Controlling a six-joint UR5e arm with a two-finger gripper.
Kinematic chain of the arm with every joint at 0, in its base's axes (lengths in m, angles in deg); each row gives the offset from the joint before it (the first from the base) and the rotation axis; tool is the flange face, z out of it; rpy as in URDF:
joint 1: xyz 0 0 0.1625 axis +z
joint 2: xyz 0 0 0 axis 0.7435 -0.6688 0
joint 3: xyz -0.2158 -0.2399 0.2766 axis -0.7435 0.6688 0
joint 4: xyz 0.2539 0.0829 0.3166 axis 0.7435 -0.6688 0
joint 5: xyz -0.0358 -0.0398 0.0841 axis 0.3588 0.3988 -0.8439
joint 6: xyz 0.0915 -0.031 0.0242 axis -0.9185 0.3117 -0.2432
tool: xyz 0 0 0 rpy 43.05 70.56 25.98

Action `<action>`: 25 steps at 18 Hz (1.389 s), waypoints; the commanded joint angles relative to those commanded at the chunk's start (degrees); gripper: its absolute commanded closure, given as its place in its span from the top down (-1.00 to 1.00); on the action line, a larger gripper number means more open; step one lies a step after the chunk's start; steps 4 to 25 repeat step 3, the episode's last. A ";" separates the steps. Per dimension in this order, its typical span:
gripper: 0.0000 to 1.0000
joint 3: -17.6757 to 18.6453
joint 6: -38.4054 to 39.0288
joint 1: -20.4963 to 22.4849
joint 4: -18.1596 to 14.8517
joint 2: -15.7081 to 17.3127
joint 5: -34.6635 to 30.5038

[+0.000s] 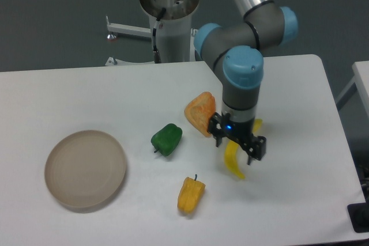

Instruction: Place the green pepper on the table

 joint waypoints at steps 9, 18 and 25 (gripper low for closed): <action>1.00 -1.32 -0.53 0.09 0.09 -0.71 0.00; 1.00 -1.32 -0.53 0.09 0.09 -0.71 0.00; 1.00 -1.32 -0.53 0.09 0.09 -0.71 0.00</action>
